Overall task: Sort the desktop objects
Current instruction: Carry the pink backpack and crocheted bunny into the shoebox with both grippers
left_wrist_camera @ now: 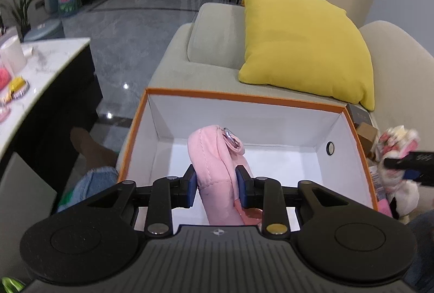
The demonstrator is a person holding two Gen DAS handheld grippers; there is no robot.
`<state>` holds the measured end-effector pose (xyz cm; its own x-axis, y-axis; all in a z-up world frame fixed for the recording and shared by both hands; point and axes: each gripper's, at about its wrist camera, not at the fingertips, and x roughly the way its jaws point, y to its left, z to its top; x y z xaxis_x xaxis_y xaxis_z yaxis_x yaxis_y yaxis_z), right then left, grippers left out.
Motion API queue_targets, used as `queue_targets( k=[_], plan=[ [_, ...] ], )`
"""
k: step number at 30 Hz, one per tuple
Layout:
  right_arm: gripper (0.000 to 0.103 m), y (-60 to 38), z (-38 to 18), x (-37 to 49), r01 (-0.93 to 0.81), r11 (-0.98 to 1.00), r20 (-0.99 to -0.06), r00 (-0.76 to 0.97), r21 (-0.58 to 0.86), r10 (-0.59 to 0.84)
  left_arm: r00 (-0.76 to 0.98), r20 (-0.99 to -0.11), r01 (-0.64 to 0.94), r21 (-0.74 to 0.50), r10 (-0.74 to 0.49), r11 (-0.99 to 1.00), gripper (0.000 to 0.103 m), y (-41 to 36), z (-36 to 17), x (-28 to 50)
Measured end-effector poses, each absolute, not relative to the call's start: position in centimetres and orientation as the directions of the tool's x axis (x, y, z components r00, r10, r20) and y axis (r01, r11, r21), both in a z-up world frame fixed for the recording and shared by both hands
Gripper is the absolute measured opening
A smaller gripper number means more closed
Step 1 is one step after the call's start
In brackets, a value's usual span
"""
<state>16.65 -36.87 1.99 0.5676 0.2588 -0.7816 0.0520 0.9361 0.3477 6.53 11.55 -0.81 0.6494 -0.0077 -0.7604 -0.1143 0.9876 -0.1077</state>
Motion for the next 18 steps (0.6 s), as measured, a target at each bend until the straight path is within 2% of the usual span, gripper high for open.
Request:
queue_targets(
  k=[6,11,15,18],
  plan=[
    [0.049,-35.4,8.0,12.5,-0.11,0.911,-0.66,0.656,0.396,0.366,0.666,-0.746,-0.073,-0.032,0.024,0.997,0.034,12.0,0.3,5.6],
    [0.049,-32.1,11.3,10.7,-0.302,0.837,-0.573,0.62,0.456,0.536,0.674,-0.737,-0.063,0.011,0.05,0.998,0.034,12.7,1.0,5.0],
    [0.049,-27.7,11.4,10.9,-0.435,0.746,-0.564,0.488,0.504,0.666,0.668,-0.744,-0.019,0.033,0.037,0.999,0.034,13.1,1.2,4.7],
    [0.049,-23.7,9.4,12.0,-0.488,0.698,-0.613,0.352,0.525,0.707,0.644,-0.764,0.007,0.06,0.042,0.998,0.034,13.4,0.3,5.0]
  ],
)
